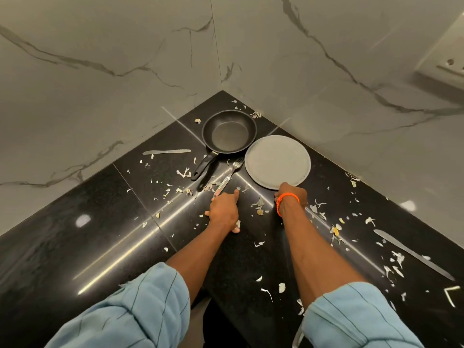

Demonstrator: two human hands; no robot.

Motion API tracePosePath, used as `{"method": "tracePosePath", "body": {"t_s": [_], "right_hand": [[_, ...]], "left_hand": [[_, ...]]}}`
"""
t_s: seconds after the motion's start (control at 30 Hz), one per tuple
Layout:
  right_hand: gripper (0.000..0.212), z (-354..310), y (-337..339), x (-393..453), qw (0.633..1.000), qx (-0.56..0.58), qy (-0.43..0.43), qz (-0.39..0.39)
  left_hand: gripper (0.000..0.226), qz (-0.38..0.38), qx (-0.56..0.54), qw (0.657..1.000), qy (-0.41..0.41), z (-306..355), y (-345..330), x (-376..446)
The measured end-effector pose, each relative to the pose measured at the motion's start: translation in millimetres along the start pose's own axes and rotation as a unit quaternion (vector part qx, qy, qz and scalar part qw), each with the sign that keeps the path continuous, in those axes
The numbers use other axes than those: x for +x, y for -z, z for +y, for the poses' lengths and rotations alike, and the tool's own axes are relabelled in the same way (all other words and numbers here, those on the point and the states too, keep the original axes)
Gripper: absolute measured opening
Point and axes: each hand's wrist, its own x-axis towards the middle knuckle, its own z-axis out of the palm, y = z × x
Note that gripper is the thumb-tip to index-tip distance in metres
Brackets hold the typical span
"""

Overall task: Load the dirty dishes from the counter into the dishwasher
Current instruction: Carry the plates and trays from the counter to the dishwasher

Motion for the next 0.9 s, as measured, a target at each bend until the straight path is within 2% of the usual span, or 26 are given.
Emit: {"method": "tracePosePath", "body": {"t_s": [0.1,0.17,0.3,0.5,0.6,0.77,0.9], "right_hand": [[0.069,-8.8,12.5,-29.6,0.999,0.026,0.017,0.022],[0.080,-9.3,19.4,-48.5,0.998,-0.011,0.037,0.053],[0.066,-20.3,33.2,-88.3,0.991,-0.081,0.089,0.063],[0.043,-27.2,36.8,-110.9,0.995,-0.044,0.070,0.062],[0.033,-27.3,36.0,-119.7,0.997,0.010,0.036,0.065],[0.039,-45.2,37.9,-124.3,0.989,0.133,0.003,0.058],[0.059,-66.4,40.0,-122.7,0.990,0.093,-0.020,0.102]], "left_hand": [[0.129,0.000,-0.007,1.000,0.006,0.5,-0.4,-0.6],[0.128,0.001,-0.010,1.000,0.005,0.1,-0.7,-0.9],[0.126,0.006,-0.003,1.000,0.003,-0.1,-0.8,-2.4],[0.126,0.019,-0.014,1.000,0.006,1.2,-2.5,-2.7],[0.129,0.017,-0.019,1.000,0.018,3.4,-2.3,-4.5],[0.125,0.023,-0.032,0.998,0.040,3.9,-5.7,-3.6],[0.116,0.033,-0.018,0.999,0.028,3.8,-5.2,-5.3]]}}
